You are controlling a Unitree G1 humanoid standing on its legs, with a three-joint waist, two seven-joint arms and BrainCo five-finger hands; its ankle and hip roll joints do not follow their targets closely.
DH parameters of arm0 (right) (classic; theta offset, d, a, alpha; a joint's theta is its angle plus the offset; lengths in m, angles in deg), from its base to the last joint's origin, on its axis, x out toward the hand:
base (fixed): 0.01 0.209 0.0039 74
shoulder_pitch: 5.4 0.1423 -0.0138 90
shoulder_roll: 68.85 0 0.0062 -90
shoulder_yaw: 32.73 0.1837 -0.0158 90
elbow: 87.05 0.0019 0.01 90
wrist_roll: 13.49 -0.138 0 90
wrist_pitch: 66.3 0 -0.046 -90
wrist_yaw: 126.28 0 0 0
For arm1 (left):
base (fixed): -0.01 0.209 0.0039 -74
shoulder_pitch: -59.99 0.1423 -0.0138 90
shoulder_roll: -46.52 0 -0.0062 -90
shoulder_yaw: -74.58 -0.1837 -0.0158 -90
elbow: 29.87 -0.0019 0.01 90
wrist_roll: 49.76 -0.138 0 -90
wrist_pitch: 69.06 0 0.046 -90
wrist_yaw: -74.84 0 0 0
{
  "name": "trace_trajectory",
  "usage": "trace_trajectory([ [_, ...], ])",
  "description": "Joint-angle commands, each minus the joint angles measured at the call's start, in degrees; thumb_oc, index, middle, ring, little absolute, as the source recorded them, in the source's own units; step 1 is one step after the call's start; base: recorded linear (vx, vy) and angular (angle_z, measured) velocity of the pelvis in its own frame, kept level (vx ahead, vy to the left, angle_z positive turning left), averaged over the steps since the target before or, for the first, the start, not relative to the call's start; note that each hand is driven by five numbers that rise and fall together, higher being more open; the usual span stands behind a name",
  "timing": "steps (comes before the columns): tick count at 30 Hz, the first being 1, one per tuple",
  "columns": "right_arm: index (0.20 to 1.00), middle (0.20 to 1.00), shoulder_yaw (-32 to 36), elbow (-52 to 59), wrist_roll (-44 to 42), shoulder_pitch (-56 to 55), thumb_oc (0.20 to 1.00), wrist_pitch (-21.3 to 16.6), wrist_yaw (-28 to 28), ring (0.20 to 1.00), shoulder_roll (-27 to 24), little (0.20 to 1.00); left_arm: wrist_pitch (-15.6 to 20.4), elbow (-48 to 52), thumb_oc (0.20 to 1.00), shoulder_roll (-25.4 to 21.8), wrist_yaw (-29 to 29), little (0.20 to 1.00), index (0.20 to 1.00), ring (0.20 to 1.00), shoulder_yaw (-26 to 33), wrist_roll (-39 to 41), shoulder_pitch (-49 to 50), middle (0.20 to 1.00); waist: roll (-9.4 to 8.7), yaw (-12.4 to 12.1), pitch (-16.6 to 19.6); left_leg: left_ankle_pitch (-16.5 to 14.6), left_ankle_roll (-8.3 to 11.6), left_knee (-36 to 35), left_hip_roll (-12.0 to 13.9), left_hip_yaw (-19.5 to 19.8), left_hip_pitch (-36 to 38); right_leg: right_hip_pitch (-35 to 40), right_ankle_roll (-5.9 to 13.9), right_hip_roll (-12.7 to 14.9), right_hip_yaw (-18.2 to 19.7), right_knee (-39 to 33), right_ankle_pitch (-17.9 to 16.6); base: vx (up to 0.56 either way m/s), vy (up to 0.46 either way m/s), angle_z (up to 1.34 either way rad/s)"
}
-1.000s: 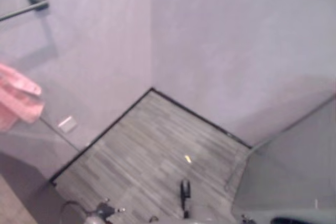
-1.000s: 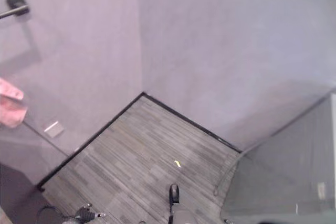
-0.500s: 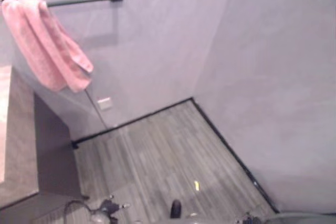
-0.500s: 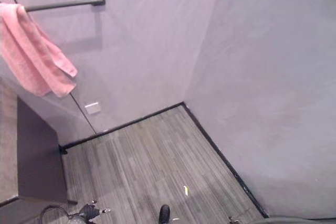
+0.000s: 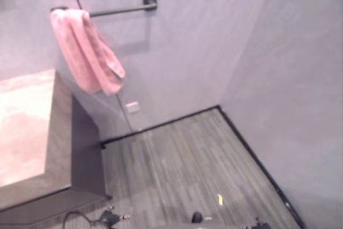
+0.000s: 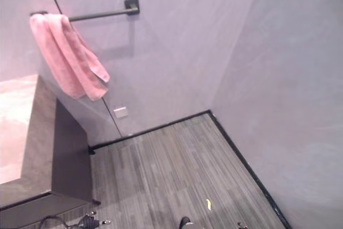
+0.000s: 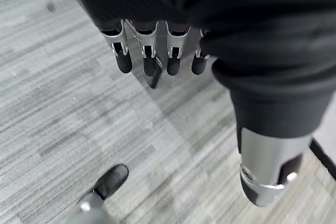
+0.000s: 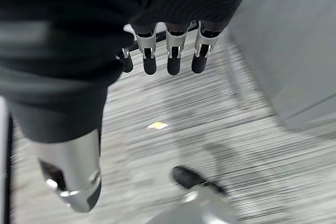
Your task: Put brush and paste in cup on sink, flatten towel.
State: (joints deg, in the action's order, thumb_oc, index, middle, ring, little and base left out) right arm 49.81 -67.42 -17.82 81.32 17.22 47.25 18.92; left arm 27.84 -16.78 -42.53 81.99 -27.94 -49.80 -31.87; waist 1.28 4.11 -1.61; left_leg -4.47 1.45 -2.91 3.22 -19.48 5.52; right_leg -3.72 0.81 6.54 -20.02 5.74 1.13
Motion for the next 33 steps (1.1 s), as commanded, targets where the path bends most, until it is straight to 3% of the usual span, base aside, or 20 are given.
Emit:
trace_trajectory([
  [1, 1.000, 1.000, -2.4, -0.2, 2.4, 2.4, 1.000, -1.4, -1.4, 1.000, -0.2, 1.000, 1.4, 1.0, 1.000, -1.3, 1.1, 1.000, 1.000, 1.000, -0.9, -2.1, -1.1, 1.000, -2.45, -0.8, -0.6, 0.0, -2.38, -1.0, -2.1, 2.9, 0.5, 3.3, 6.91, 3.1, 4.5, -2.4, -2.6, -0.02, 0.221, 0.11],
  [4, 1.000, 1.000, -2.8, -0.1, 2.8, 2.7, 1.000, -1.4, -1.3, 1.000, -0.3, 1.000, 1.5, 1.7, 1.000, -1.1, 1.2, 1.000, 1.000, 1.000, -1.0, -2.0, -1.0, 1.000, -2.11, -1.0, -0.9, -0.4, -3.01, -0.9, -2.7, 3.8, 0.5, 3.0, 7.06, 3.7, 4.7, -1.3, -2.5, -0.01, 0.171, 0.10],
  [6, 1.000, 1.000, -3.1, -0.4, 3.4, 3.4, 1.000, -1.4, -1.2, 1.000, -0.3, 1.000, 1.8, 2.1, 1.000, -1.1, 1.3, 1.000, 1.000, 1.000, -1.5, -2.1, -1.3, 1.000, -1.48, -0.8, -1.9, -0.6, -3.97, -0.8, -3.8, 5.1, 1.0, 1.2, 7.29, 4.8, 6.7, 4.9, -3.2, -0.04, 0.156, 0.18],
  [7, 1.000, 1.000, -3.7, -0.1, 3.3, 4.0, 1.000, -1.5, -1.0, 1.000, -0.2, 1.000, 1.8, 2.3, 1.000, -1.2, 1.2, 1.000, 1.000, 1.000, -1.9, -2.1, -1.6, 1.000, -1.40, -0.1, -2.3, 0.5, -4.13, -1.0, -3.7, 5.7, 0.5, -0.7, 6.39, 2.5, 10.7, 6.5, -3.8, -0.06, 0.030, 0.38],
  [8, 1.000, 1.000, -3.7, -0.1, 3.3, 4.0, 1.000, -1.6, -1.0, 1.000, -0.2, 1.000, 1.8, 2.3, 1.000, -1.3, 1.2, 1.000, 1.000, 1.000, -1.9, -2.1, -1.6, 1.000, -1.40, -0.2, -2.2, 0.5, -4.13, -1.0, -3.7, 5.6, 0.4, -0.8, 6.37, 2.5, 10.8, 6.5, -3.8, -0.06, -0.029, 0.44],
  [9, 1.000, 1.000, -4.6, -0.8, 3.0, 4.4, 1.000, -1.7, -0.9, 1.000, 0.1, 1.000, 1.8, 2.0, 1.000, -1.6, 1.1, 1.000, 1.000, 1.000, -2.4, -2.4, -2.0, 1.000, -1.25, -0.4, -2.5, 0.9, -3.77, -1.0, -3.3, 6.0, 0.5, -2.0, 5.60, -1.1, 15.5, 5.6, -1.3, 0.00, -0.055, 0.42],
  [12, 1.000, 1.000, -5.2, -1.0, 2.7, 4.0, 1.000, -1.9, -1.0, 1.000, 0.2, 1.000, 1.9, 2.1, 1.000, -2.0, 0.9, 1.000, 1.000, 1.000, -3.2, -2.7, -2.6, 1.000, -2.04, -0.4, -2.8, 1.0, -3.43, 0.6, -3.0, 7.9, -0.1, -1.5, 4.59, -3.1, 17.7, 4.6, 0.7, 0.04, -0.115, 0.30],
  [18, 1.000, 1.000, -5.5, -4.1, 4.4, 3.3, 1.000, -1.4, -0.7, 1.000, -0.2, 1.000, 1.7, 1.4, 1.000, -1.4, 0.7, 1.000, 1.000, 1.000, -2.1, -1.8, -2.5, 1.000, -3.28, -1.0, -1.1, 1.8, -1.59, -0.2, -1.5, 9.5, 1.0, 2.9, 3.14, -4.4, 14.7, 0.1, 2.0, 0.11, -0.180, 0.38],
  [24, 1.000, 1.000, -5.6, -3.6, 5.1, 3.1, 1.000, -1.6, -1.2, 1.000, -1.2, 1.000, 1.4, 1.1, 1.000, -1.6, 0.7, 1.000, 1.000, 1.000, -1.9, -1.8, -2.7, 1.000, -4.39, -0.6, -1.1, 2.8, 0.17, 0.2, 0.7, 10.1, 0.8, 3.5, 1.58, -5.7, 12.6, 0.4, 3.9, 0.08, -0.187, 0.18],
  [31, 1.000, 1.000, -6.1, -0.9, 5.9, 2.9, 1.000, -2.2, -0.3, 1.000, -3.9, 1.000, 1.1, 0.8, 1.000, -4.9, 0.1, 1.000, 1.000, 1.000, -3.7, -5.4, -5.0, 1.000, -5.21, 1.3, -3.2, 2.0, 1.55, 11.2, 1.4, 9.1, -4.6, 3.4, -0.16, -6.4, 13.1, 1.8, 5.1, 0.02, -0.116, 0.06],
  [33, 1.000, 1.000, -5.8, -0.9, 6.2, 2.4, 1.000, -2.1, -0.3, 1.000, -4.5, 1.000, 1.2, 0.9, 1.000, -5.8, 0.3, 1.000, 1.000, 1.000, -3.7, -5.5, -5.6, 1.000, -5.16, 2.0, -3.3, 3.3, 1.63, 9.8, 1.0, 8.7, -5.4, 3.1, -0.05, -6.1, 12.8, 1.9, 5.2, 0.02, 0.050, 0.02],
])
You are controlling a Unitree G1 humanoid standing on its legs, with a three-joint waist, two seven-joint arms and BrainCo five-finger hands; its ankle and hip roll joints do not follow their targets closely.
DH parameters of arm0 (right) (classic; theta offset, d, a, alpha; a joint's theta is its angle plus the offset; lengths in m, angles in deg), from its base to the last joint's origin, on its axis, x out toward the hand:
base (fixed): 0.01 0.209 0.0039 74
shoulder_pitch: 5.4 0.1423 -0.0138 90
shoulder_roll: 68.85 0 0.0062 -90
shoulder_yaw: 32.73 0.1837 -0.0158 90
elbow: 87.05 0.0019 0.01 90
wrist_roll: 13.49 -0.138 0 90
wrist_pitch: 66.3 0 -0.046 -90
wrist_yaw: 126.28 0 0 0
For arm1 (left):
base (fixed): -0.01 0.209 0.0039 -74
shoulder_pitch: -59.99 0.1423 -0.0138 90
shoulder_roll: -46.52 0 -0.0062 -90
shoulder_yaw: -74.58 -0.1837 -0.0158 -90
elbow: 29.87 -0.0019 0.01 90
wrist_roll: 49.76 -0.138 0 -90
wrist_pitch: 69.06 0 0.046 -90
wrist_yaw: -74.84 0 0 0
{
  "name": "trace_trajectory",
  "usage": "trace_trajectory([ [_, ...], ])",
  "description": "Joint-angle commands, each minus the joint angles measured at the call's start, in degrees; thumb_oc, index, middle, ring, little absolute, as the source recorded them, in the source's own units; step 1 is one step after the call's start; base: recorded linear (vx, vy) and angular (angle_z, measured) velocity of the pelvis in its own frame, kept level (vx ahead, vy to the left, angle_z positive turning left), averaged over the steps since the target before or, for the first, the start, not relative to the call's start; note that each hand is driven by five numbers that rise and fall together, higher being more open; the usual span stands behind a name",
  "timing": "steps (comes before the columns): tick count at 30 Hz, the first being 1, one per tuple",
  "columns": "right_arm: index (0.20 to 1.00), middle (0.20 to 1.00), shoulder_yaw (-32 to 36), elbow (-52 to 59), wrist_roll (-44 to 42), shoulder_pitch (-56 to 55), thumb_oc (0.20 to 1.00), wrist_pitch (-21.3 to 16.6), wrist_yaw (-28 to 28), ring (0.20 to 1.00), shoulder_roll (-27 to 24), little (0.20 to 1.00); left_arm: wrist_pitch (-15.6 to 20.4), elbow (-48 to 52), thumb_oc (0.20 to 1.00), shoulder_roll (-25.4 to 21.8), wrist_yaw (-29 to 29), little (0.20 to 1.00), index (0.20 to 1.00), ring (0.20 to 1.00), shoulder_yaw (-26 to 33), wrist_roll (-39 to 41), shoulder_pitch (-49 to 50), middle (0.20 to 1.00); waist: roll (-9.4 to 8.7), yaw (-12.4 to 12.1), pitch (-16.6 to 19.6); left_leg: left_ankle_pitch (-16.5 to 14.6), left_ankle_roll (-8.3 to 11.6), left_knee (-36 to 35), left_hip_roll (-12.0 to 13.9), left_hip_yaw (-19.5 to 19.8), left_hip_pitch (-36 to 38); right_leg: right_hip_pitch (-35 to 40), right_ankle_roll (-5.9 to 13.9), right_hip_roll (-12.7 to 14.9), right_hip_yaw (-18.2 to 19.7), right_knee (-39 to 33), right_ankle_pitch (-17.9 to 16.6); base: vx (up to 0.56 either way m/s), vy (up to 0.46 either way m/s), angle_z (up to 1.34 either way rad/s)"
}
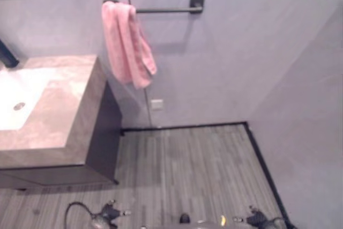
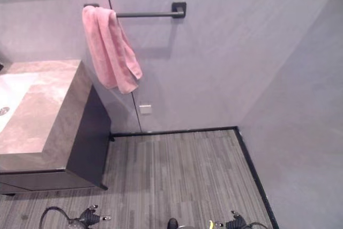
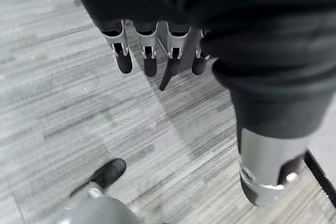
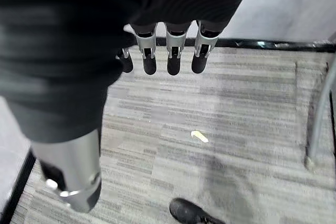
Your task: Put brush and paste in cup on sink, flatten towel.
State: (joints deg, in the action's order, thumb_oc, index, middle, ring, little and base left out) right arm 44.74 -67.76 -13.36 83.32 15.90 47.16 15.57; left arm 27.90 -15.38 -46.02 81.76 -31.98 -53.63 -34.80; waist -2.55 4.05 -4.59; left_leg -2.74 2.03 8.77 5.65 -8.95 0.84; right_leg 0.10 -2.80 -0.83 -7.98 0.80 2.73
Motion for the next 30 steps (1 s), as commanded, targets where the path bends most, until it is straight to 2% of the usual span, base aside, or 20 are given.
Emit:
trace_trajectory([
  [1, 1.000, 1.000, -0.4, -1.9, 2.5, 0.4, 1.000, -0.3, -0.8, 1.000, -1.7, 1.000, 1.3, 0.2, 1.000, -2.1, 0.9, 1.000, 1.000, 1.000, 0.9, -0.5, -2.7, 1.000, -0.83, 2.0, -0.2, 2.2, 0.16, -5.7, -3.1, 0.7, -2.7, -1.2, 4.06, 1.9, 0.4, 6.0, 2.8, 0.02, 0.122, 0.24],
  [5, 1.000, 1.000, -0.5, -3.1, 3.3, 1.4, 1.000, 0.1, -1.2, 1.000, -1.9, 1.000, 1.6, 0.4, 1.000, -1.5, 0.8, 1.000, 1.000, 1.000, 1.1, 1.1, -3.0, 1.000, -0.18, 1.4, -0.8, 3.2, -0.45, -5.8, -4.8, 4.0, -7.3, -1.5, 4.47, 2.5, 1.4, 6.0, 2.6, 0.08, 0.161, 0.10],
  [9, 1.000, 1.000, 1.3, -3.7, 2.0, 1.7, 1.000, 0.5, -1.5, 1.000, -0.9, 1.000, 1.3, -1.3, 1.000, -0.5, 0.4, 1.000, 1.000, 1.000, 1.7, 0.8, -1.2, 1.000, 0.59, 1.0, 0.1, 1.4, -2.04, -6.8, -5.8, 2.3, -4.8, 0.4, 6.05, 4.0, 2.8, 5.8, 3.4, 0.22, 0.282, -0.43],
  [12, 1.000, 1.000, 1.8, -2.4, 1.2, 2.4, 1.000, 0.4, -1.3, 1.000, 0.2, 1.000, 1.1, -2.1, 1.000, -0.2, 0.2, 1.000, 1.000, 1.000, 1.4, -0.3, 0.0, 1.000, 1.03, 0.5, 0.0, -0.3, -3.85, -6.8, -6.8, 0.6, -3.6, -0.3, 7.52, 5.5, 4.8, 8.8, 2.8, 0.19, 0.338, -0.30],
  [14, 1.000, 1.000, 1.4, -1.6, 1.3, 2.8, 1.000, 0.3, -1.2, 1.000, 0.9, 1.000, 1.1, -1.9, 1.000, -0.1, 0.1, 1.000, 1.000, 1.000, 1.0, -0.9, 0.5, 1.000, 1.41, 0.2, -0.8, -0.9, -5.15, -7.0, -7.6, -0.4, -2.9, -2.9, 8.45, 6.9, 5.2, 14.3, 0.2, 0.13, 0.342, -0.41],
  [16, 1.000, 1.000, 1.4, -0.7, 1.0, 3.0, 1.000, 0.1, -1.2, 1.000, 1.3, 1.000, 1.2, -1.6, 1.000, 0.1, -0.1, 1.000, 1.000, 1.000, 0.6, -1.1, 1.0, 1.000, 1.86, 0.2, -1.7, -1.0, -6.33, -8.2, -8.8, -1.2, -1.3, -6.3, 8.90, 8.6, 5.6, 21.2, -4.7, 0.11, 0.347, -0.32],
  [17, 1.000, 1.000, 1.3, -0.1, 0.9, 3.1, 1.000, 0.1, -1.3, 1.000, 1.3, 1.000, 1.1, -1.3, 1.000, 0.1, -0.1, 1.000, 1.000, 1.000, 0.6, -1.0, 1.1, 1.000, 2.09, 0.2, -2.4, -1.0, -6.72, -8.5, -9.1, -1.3, -0.7, -8.2, 8.60, 9.2, 5.1, 25.0, -6.4, 0.03, 0.328, -0.14],
  [18, 1.000, 1.000, 1.1, 1.0, 0.7, 3.4, 1.000, 0.1, -1.4, 1.000, 1.6, 1.000, 1.2, -0.8, 1.000, -0.3, -0.1, 1.000, 1.000, 1.000, 0.6, -0.7, 1.2, 1.000, 2.00, 0.1, -4.0, -0.9, -7.37, -9.2, -9.5, -2.3, -0.1, -11.5, 8.43, 10.6, 2.7, 31.5, -7.9, -0.02, 0.193, -0.12],
  [19, 1.000, 1.000, 1.1, 1.0, 0.7, 3.4, 1.000, 0.1, -1.4, 1.000, 1.6, 1.000, 1.2, -0.8, 1.000, -0.3, -0.1, 1.000, 1.000, 1.000, 0.6, -0.7, 1.2, 1.000, 1.96, 0.0, -3.9, -0.9, -7.37, -9.2, -9.5, -2.4, -0.2, -11.7, 8.42, 10.6, 2.8, 31.6, -7.9, 0.09, 0.351, -0.12],
  [20, 1.000, 1.000, 1.5, 2.9, -0.8, 3.3, 1.000, -0.3, -1.5, 1.000, 1.8, 1.000, 1.0, 0.4, 1.000, -0.1, -0.3, 1.000, 1.000, 1.000, 0.3, -0.6, 1.8, 1.000, 2.98, 0.2, -5.0, -2.2, -8.05, -10.4, -10.5, -2.9, 2.3, -12.8, 9.41, 14.3, -1.7, 40.3, -6.6, 0.16, 0.279, -0.26],
  [21, 1.000, 1.000, 1.6, 3.1, -1.9, 3.4, 1.000, -0.7, -1.5, 1.000, 1.9, 1.000, 1.0, 0.5, 1.000, -0.2, -0.2, 1.000, 1.000, 1.000, 0.4, -0.5, 1.6, 1.000, 3.00, 0.8, -5.5, -2.3, -8.06, -10.9, -10.6, -3.2, 3.3, -14.4, 9.42, 12.7, -0.9, 44.3, -5.1, 0.21, 0.305, -0.28],
  [22, 1.000, 1.000, 1.7, 3.4, -2.2, 3.2, 1.000, -0.8, -1.3, 1.000, 2.2, 1.000, 1.0, 0.4, 1.000, -0.3, -0.2, 1.000, 1.000, 1.000, 0.6, -0.4, 1.6, 1.000, 2.89, 0.7, -5.4, -2.1, -8.05, -11.2, -10.9, -3.3, 3.8, -15.0, 9.49, 11.9, -1.0, 45.2, -4.4, 0.20, 0.091, -0.39],
  [23, 1.000, 1.000, 1.7, 3.4, -2.3, 2.7, 1.000, -1.1, -1.3, 1.000, 2.3, 1.000, 1.3, 0.3, 1.000, -0.2, -0.5, 1.000, 1.000, 1.000, 1.0, -0.1, 1.9, 1.000, 2.86, 0.8, -5.0, -1.6, -7.77, -11.5, -11.0, -3.3, 4.7, -15.6, 9.84, 10.4, -1.2, 44.6, -4.4, 0.16, 0.031, -0.28],
  [25, 1.000, 1.000, 1.4, 4.3, -2.2, 2.3, 1.000, -1.4, -1.4, 1.000, 2.3, 1.000, 1.5, 0.4, 1.000, -0.4, -0.6, 1.000, 1.000, 1.000, 1.2, 0.0, 1.9, 1.000, 2.90, 0.7, -4.4, -1.1, -7.27, -11.3, -10.7, -3.7, 4.2, -17.0, 8.88, 7.5, -0.8, 40.2, -2.9, 0.15, -0.035, -0.07],
  [27, 1.000, 1.000, 1.6, 4.9, -2.5, 2.1, 1.000, -1.6, -1.7, 1.000, 2.0, 1.000, 1.9, 0.4, 1.000, -0.5, -0.3, 1.000, 1.000, 1.000, 1.1, -0.2, 1.4, 1.000, 3.08, 0.6, -4.2, -2.7, -6.33, -10.3, -9.9, -3.8, 4.1, -16.3, 8.73, 5.2, 0.0, 25.8, -1.6, 0.20, -0.084, 0.03],
  [28, 1.000, 1.000, 1.6, 5.0, -2.3, 2.0, 1.000, -1.6, -1.9, 1.000, 2.0, 1.000, 2.1, 0.4, 1.000, -0.3, -0.2, 1.000, 1.000, 1.000, 0.9, -0.3, 1.1, 1.000, 3.30, 0.4, -4.1, -3.5, -6.11, -9.5, -9.4, -4.1, 3.9, -15.9, 8.79, 4.5, 1.6, 18.6, -2.7, 0.43, -0.206, 0.18],
  [29, 1.000, 1.000, 1.1, 5.5, -1.1, 2.6, 1.000, -1.1, -1.6, 1.000, 1.6, 1.000, 2.4, 0.2, 1.000, -0.1, 0.1, 1.000, 1.000, 1.000, 0.7, -0.4, 0.2, 1.000, 3.07, 0.3, -3.5, -5.4, -5.25, -8.3, -9.2, -3.7, 5.5, -14.4, 9.80, 4.5, 7.5, 4.4, -7.6, 0.37, -0.168, 0.29],
  [30, 1.000, 1.000, 1.1, 5.5, -1.1, 2.6, 1.000, -1.1, -1.6, 1.000, 1.6, 1.000, 2.4, 0.2, 1.000, -0.1, 0.1, 1.000, 1.000, 1.000, 0.7, -0.4, 0.2, 1.000, 3.09, 0.3, -3.5, -5.4, -5.25, -8.3, -9.2, -3.7, 5.6, -14.3, 9.80, 4.5, 7.4, 4.3, -7.6, 0.42, -0.206, 0.37],
])
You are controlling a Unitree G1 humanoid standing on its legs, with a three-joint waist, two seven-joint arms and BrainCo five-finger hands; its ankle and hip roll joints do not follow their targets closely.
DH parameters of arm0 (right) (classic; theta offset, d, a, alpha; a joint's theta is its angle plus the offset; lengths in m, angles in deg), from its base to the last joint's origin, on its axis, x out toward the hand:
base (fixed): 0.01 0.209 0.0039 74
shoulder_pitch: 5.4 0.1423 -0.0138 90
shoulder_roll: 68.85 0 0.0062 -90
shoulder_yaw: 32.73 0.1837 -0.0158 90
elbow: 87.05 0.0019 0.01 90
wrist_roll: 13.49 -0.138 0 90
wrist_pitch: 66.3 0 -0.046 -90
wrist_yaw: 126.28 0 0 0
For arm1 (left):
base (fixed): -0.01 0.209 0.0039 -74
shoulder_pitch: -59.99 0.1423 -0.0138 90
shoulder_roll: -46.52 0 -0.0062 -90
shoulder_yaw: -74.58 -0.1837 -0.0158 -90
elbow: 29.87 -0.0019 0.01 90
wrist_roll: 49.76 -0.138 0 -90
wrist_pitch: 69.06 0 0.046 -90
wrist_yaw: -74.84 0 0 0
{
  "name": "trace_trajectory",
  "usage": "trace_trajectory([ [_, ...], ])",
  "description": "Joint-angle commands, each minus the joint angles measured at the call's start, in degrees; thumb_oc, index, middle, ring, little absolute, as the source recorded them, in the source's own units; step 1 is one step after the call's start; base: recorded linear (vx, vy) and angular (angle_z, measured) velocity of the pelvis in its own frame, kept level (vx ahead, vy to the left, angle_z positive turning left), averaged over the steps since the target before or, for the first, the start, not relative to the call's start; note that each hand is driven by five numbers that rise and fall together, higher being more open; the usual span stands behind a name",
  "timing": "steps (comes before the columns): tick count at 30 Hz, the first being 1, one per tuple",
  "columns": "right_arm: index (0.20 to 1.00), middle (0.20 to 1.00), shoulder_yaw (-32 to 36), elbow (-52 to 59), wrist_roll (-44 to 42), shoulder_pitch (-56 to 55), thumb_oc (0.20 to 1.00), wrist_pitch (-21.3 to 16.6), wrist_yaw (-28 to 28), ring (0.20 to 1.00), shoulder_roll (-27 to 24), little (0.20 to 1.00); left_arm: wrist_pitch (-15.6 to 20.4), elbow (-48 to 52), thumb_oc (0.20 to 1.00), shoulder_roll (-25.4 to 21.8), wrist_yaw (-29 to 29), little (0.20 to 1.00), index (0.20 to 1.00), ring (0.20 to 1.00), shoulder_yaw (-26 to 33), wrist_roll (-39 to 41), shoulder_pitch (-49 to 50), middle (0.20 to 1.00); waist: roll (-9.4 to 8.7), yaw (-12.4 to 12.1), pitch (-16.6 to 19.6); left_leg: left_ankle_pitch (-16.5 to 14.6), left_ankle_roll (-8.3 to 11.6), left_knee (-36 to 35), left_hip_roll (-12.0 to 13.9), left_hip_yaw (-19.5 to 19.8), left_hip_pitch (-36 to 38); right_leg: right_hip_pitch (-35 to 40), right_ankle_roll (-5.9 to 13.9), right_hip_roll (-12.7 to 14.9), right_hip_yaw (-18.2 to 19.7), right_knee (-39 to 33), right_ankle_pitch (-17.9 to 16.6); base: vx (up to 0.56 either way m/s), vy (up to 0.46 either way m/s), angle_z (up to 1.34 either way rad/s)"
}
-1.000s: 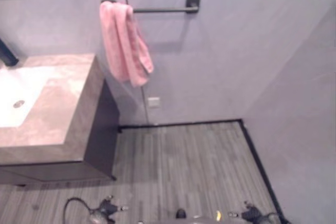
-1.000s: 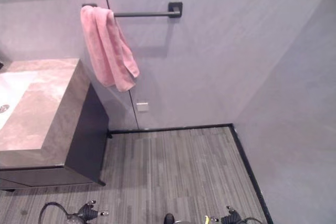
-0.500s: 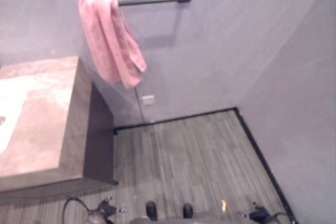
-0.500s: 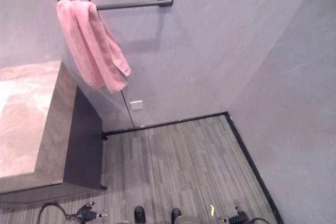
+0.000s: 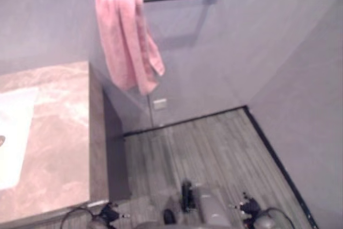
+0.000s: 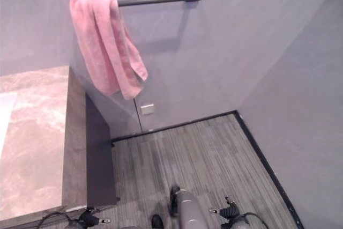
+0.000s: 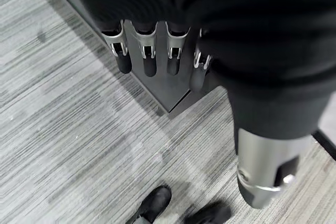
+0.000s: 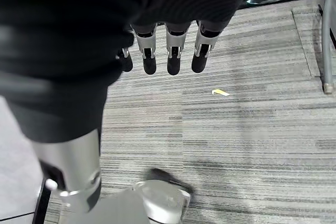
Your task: Put brush and paste in cup on sink, flatten towel.
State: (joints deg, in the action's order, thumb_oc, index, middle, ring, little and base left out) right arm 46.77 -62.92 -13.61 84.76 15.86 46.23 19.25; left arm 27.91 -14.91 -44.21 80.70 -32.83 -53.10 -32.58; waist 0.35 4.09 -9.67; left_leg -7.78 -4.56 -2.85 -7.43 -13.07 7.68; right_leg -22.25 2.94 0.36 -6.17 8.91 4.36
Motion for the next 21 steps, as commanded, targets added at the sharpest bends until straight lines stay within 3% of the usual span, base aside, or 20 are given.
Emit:
trace_trajectory([
  [1, 1.000, 1.000, -1.1, 0.9, -0.5, 1.3, 1.000, -0.9, -0.6, 1.000, -2.2, 1.000, 2.4, -0.5, 1.000, -2.0, 1.2, 1.000, 1.000, 1.000, 1.7, -0.7, -2.1, 1.000, 0.03, 0.4, 1.7, -0.6, 1.53, 3.6, 4.1, 0.8, -0.6, 8.1, 4.07, 3.2, 7.4, -4.3, -9.9, 0.24, -0.143, 0.34],
  [4, 1.000, 1.000, -1.8, 1.3, 0.5, 1.2, 1.000, -0.7, -0.2, 1.000, -2.4, 1.000, 2.0, -1.7, 1.000, -1.9, 1.3, 1.000, 1.000, 1.000, 2.6, -0.2, -1.9, 1.000, -0.90, 0.4, 3.7, -1.2, 2.89, 4.3, 6.0, 1.9, 2.9, 10.4, 3.00, 1.3, 9.6, -4.0, -9.4, 0.49, -0.347, 0.47],
  [5, 1.000, 1.000, -2.4, 0.9, 0.8, 1.4, 1.000, -0.8, 0.1, 1.000, -2.9, 1.000, 1.7, -2.5, 1.000, -1.4, 1.0, 1.000, 1.000, 1.000, 2.4, -0.3, -1.7, 1.000, -0.84, 0.6, 4.5, -0.1, 3.92, 6.2, 7.7, 3.1, 3.3, 11.7, 1.97, -0.2, 8.5, -3.3, -7.9, 0.52, -0.457, 0.37],
  [9, 1.000, 1.000, -3.4, 1.3, 1.2, 1.9, 1.000, -1.0, 0.2, 1.000, -4.4, 1.000, 1.5, -2.2, 1.000, -0.7, 0.8, 1.000, 1.000, 1.000, 1.5, -0.1, -2.4, 1.000, -1.19, 0.9, 4.9, 4.6, 6.86, 15.2, 10.1, 4.8, -0.2, 13.9, -0.53, -2.1, 6.7, -2.4, -5.0, 0.33, -0.360, 0.33],
  [16, 1.000, 1.000, -5.1, 0.0, 2.6, 1.4, 1.000, -0.9, -0.2, 1.000, -4.8, 1.000, 1.1, -1.4, 1.000, -0.1, 0.9, 1.000, 1.000, 1.000, 2.1, 1.6, -2.7, 1.000, -2.80, 0.1, 5.0, 13.6, 8.95, 27.2, 14.9, 4.7, -4.3, 18.7, -4.85, -4.7, 4.7, -3.8, -1.2, 0.26, -0.292, 0.00],
  [18, 1.000, 1.000, -5.6, 0.1, 2.9, 1.1, 1.000, -0.8, -0.3, 1.000, -4.5, 1.000, 0.9, -1.1, 1.000, -0.3, 0.9, 1.000, 1.000, 1.000, 2.2, 1.7, -2.8, 1.000, -2.99, 0.2, 4.7, 14.0, 8.77, 31.3, 15.8, 3.7, -5.8, 19.9, -5.76, -5.2, 4.3, -4.2, -0.3, 0.19, -0.191, 0.01],
  [21, 1.000, 1.000, -6.3, 0.0, 3.7, 0.6, 1.000, -0.7, -0.3, 1.000, -4.7, 1.000, 0.9, -1.0, 1.000, -0.3, 1.1, 1.000, 1.000, 1.000, 2.0, 1.5, -3.2, 1.000, -3.04, 0.5, 3.9, 12.3, 8.44, 31.8, 14.6, 1.9, -8.4, 21.1, -5.66, -4.8, 3.7, -4.9, 0.1, 0.12, -0.058, 0.06],
])
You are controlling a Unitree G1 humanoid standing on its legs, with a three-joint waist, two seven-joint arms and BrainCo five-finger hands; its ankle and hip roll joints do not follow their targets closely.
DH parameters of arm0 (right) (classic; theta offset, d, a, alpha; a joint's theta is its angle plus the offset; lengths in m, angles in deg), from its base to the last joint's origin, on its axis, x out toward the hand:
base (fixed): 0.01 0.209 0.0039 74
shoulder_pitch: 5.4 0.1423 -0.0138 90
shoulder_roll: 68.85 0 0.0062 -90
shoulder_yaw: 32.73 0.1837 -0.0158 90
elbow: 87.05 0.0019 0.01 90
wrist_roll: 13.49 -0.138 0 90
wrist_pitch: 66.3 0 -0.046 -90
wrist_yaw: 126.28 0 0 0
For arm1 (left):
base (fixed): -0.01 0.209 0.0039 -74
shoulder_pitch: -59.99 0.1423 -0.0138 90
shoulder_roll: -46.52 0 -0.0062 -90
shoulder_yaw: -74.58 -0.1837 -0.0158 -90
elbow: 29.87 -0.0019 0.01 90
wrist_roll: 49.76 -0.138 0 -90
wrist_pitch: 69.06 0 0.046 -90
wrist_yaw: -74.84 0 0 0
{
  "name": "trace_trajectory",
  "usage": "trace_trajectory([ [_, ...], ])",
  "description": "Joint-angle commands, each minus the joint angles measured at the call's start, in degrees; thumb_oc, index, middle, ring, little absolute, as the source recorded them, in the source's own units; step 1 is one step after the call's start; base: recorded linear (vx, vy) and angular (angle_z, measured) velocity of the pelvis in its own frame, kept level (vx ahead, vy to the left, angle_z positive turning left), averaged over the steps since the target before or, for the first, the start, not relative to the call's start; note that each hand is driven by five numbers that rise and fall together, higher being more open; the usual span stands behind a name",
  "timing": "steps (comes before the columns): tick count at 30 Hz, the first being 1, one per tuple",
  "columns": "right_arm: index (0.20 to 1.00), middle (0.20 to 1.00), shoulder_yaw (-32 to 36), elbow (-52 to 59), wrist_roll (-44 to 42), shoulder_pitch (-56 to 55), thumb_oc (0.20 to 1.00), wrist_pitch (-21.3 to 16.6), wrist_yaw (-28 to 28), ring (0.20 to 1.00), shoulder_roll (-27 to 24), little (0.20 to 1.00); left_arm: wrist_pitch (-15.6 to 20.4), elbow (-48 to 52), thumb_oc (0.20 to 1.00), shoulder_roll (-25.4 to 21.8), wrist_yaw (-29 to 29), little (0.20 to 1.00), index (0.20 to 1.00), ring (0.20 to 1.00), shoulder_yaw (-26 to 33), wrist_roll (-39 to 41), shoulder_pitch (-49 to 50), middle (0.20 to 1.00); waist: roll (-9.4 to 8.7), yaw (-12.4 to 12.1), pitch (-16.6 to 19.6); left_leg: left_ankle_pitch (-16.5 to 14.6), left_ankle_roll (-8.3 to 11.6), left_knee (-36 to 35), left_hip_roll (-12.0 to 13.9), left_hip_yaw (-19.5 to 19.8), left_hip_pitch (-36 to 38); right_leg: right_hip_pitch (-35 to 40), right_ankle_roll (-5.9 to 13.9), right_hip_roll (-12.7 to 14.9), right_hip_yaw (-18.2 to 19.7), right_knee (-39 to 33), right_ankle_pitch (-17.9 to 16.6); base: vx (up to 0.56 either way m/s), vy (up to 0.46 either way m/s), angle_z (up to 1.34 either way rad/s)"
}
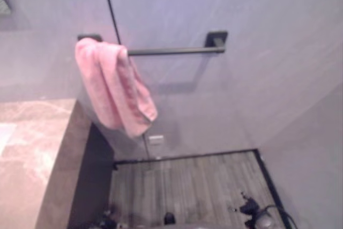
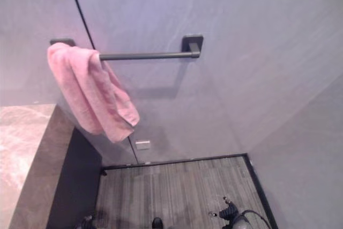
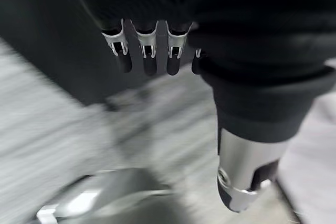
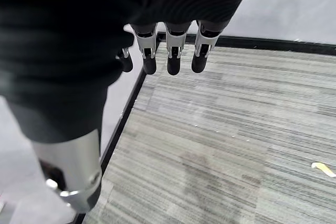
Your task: Put brush and paste in cup on sink, flatten towel.
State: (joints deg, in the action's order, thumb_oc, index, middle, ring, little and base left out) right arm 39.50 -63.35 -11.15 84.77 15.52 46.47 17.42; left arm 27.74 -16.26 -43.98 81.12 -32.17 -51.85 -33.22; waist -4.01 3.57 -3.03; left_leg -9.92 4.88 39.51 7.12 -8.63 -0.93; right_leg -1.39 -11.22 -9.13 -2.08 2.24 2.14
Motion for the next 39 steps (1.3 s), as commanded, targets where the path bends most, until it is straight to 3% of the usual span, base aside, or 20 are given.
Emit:
trace_trajectory([
  [1, 1.000, 1.000, 0.9, 0.4, 1.3, 0.5, 1.000, -0.3, -0.7, 1.000, -2.9, 1.000, 1.0, 0.5, 1.000, -0.5, 0.8, 1.000, 1.000, 1.000, 1.4, 0.4, -2.7, 1.000, 1.23, 1.1, -3.0, 13.1, -1.27, -11.5, -0.8, -2.8, -1.3, 0.4, 8.92, 5.3, -0.8, 1.6, 2.3, 0.07, 0.023, 0.10],
  [2, 1.000, 1.000, 1.0, 0.1, 1.1, 0.6, 1.000, -0.3, -0.8, 1.000, -2.7, 1.000, 1.0, 0.4, 1.000, -0.6, 0.7, 1.000, 1.000, 1.000, 1.5, 0.4, -2.8, 1.000, 1.06, 1.3, -3.0, 10.1, -1.99, -13.9, -1.9, -3.3, -2.6, 0.2, 9.45, 5.9, -1.1, 1.5, 2.2, 0.04, 0.031, 0.06],
  [3, 1.000, 1.000, 0.9, 0.1, 1.1, 0.6, 1.000, -0.3, -0.8, 1.000, -2.7, 1.000, 1.0, 0.4, 1.000, -0.6, 0.7, 1.000, 1.000, 1.000, 1.5, 0.4, -2.8, 1.000, 1.03, 1.4, -3.0, 10.2, -2.05, -14.0, -2.0, -3.3, -2.6, 0.2, 9.51, 6.0, -1.2, 1.6, 2.2, 0.08, 0.091, 0.03],
  [4, 1.000, 1.000, 1.0, -0.1, 1.3, 0.4, 1.000, -0.2, -1.0, 1.000, -2.5, 1.000, 1.0, 0.3, 1.000, -0.7, 0.9, 1.000, 1.000, 1.000, 1.6, 0.1, -2.7, 1.000, 0.70, 1.9, -2.8, 6.0, -3.30, -21.6, -3.1, -4.3, -3.1, 0.1, 10.65, 7.3, -1.5, 1.3, 2.3, 0.10, 0.118, 0.06],
  [5, 1.000, 1.000, 0.8, -0.2, 1.7, 0.3, 1.000, -0.1, -1.2, 1.000, -2.4, 1.000, 1.1, -0.1, 1.000, -0.9, 1.1, 1.000, 1.000, 1.000, 1.7, -0.1, -2.6, 1.000, 0.57, 2.1, -2.8, 5.2, -3.53, -26.6, -3.6, -3.9, -3.3, 0.4, 11.10, 7.8, -1.5, 1.0, 2.4, 0.14, 0.167, 0.12],
  [7, 1.000, 1.000, 0.6, -0.3, 2.2, 0.2, 1.000, -0.2, -1.3, 1.000, -2.1, 1.000, 1.0, -0.5, 1.000, -0.8, 1.2, 1.000, 1.000, 1.000, 1.8, 0.1, -2.5, 1.000, 0.66, 2.0, -2.6, 8.0, -3.17, -34.6, -4.7, -0.5, -4.1, 1.0, 11.66, 8.2, -1.3, 0.2, 2.0, 0.13, 0.146, 0.22],
  [9, 1.000, 1.000, 0.2, -0.9, 2.9, 0.3, 1.000, -0.2, -1.3, 1.000, -2.0, 1.000, 1.3, -0.9, 1.000, -0.9, 1.5, 1.000, 1.000, 1.000, 2.0, 0.6, -2.6, 1.000, 1.30, 1.9, -2.6, 13.2, -2.57, -41.0, -4.4, 3.6, -5.3, 1.6, 11.97, 8.5, -0.5, 0.6, 2.6, 0.19, 0.209, -0.22],
  [18, 1.000, 1.000, 1.2, -0.9, 3.1, 0.7, 1.000, 0.3, -0.8, 1.000, -0.6, 1.000, 1.5, -1.1, 1.000, -2.0, 1.2, 1.000, 1.000, 1.000, 1.8, -0.2, -1.7, 1.000, 1.81, 0.8, -1.3, 9.4, -5.50, -39.6, -7.4, 1.6, -2.8, 2.5, 15.28, 12.3, 3.1, 3.6, 2.9, 0.19, 0.294, -0.41],
  [21, 1.000, 1.000, 0.8, 1.0, 3.0, 2.2, 1.000, 0.2, -0.9, 1.000, 0.3, 1.000, 1.6, -0.4, 1.000, -2.7, 1.3, 1.000, 1.000, 1.000, 1.4, -0.6, -2.0, 1.000, 2.13, 0.1, -2.3, 7.4, -7.66, -39.1, -8.5, -0.2, -1.9, -1.8, 16.63, 13.9, 3.4, 12.4, 1.0, 0.11, 0.308, -0.45],
  [23, 1.000, 1.000, 0.2, 3.8, 3.4, 2.5, 1.000, 0.0, -0.7, 1.000, 0.4, 1.000, 1.5, -0.1, 1.000, -3.1, 1.3, 1.000, 1.000, 1.000, 1.4, -0.5, -2.2, 1.000, 2.02, 0.1, -3.6, 7.1, -8.33, -39.3, -8.6, -1.5, -0.6, -5.5, 17.26, 14.1, 3.0, 19.0, -1.9, 0.02, 0.191, -0.55],
  [25, 1.000, 1.000, -0.3, 6.2, 3.4, 2.5, 1.000, -0.4, -0.7, 1.000, 0.3, 1.000, 1.5, 0.3, 1.000, -3.5, 1.6, 1.000, 1.000, 1.000, 1.4, -0.2, -2.3, 1.000, 2.11, 0.4, -4.9, 6.8, -8.66, -39.4, -8.5, -1.9, 0.5, -8.2, 17.17, 13.5, 2.2, 23.4, -2.2, 0.04, 0.141, -0.25],
  [27, 1.000, 1.000, -0.5, 7.0, 3.9, 1.7, 1.000, -0.6, -0.7, 1.000, 0.3, 1.000, 1.6, 0.3, 1.000, -3.3, 1.5, 1.000, 1.000, 1.000, 1.7, 0.2, -2.1, 1.000, 2.39, 0.3, -4.4, 6.4, -8.35, -39.6, -8.4, -2.6, 1.2, -8.3, 16.94, 13.9, 0.6, 19.3, -1.2, 0.14, 0.061, -0.02],
  [28, 1.000, 1.000, -0.1, 6.5, 3.7, 1.2, 1.000, -0.6, -0.7, 1.000, 0.3, 1.000, 1.9, 0.0, 1.000, -3.4, 1.7, 1.000, 1.000, 1.000, 2.3, 0.6, -2.0, 1.000, 2.53, 0.0, -4.0, 6.2, -7.62, -39.9, -7.6, -3.0, 2.0, -7.0, 16.97, 13.9, 0.1, 9.4, -1.9, 0.14, -0.005, -0.06],
  [29, 1.000, 1.000, -0.1, 6.5, 3.7, 1.2, 1.000, -0.6, -0.7, 1.000, 0.3, 1.000, 1.9, 0.0, 1.000, -3.4, 1.7, 1.000, 1.000, 1.000, 2.3, 0.6, -2.0, 1.000, 2.56, -0.1, -3.9, 6.2, -7.61, -39.9, -7.5, -3.0, 1.9, -7.0, 16.96, 13.9, 0.1, 9.3, -2.0, 0.12, -0.054, -0.17],
  [31, 1.000, 1.000, 0.1, 7.4, 4.3, 0.6, 1.000, -0.4, -0.6, 1.000, 0.1, 1.000, 2.2, -0.2, 1.000, -3.6, 1.8, 1.000, 1.000, 1.000, 2.6, 0.8, -2.2, 1.000, 1.94, -0.3, -4.0, 5.0, -7.13, -38.7, -7.0, -3.3, 2.2, -7.9, 17.42, 15.1, 0.4, 1.9, -4.9, 0.10, -0.089, -0.26],
  [34, 1.000, 1.000, 0.2, 6.6, 4.7, 0.2, 1.000, -0.4, -0.7, 1.000, -0.5, 1.000, 2.7, 0.5, 1.000, -3.4, 2.1, 1.000, 1.000, 1.000, 2.2, 0.7, -2.5, 1.000, 0.74, -0.1, -3.9, 4.8, -6.36, -36.8, -6.2, -3.1, 2.8, -6.1, 17.73, 14.7, 1.1, 1.8, -5.1, 0.15, -0.161, 0.19],
  [39, 1.000, 1.000, 0.2, 5.0, 5.4, -0.3, 1.000, -0.6, -0.7, 1.000, -2.1, 1.000, 3.2, 2.3, 1.000, -3.7, 1.9, 1.000, 1.000, 1.000, 2.2, 0.4, -1.9, 1.000, 0.30, -0.3, -1.5, 7.1, -4.50, -39.4, -4.8, -1.8, 4.6, -2.4, 16.65, 13.3, -1.0, -1.8, -4.3, 0.16, -0.179, 0.17],
])
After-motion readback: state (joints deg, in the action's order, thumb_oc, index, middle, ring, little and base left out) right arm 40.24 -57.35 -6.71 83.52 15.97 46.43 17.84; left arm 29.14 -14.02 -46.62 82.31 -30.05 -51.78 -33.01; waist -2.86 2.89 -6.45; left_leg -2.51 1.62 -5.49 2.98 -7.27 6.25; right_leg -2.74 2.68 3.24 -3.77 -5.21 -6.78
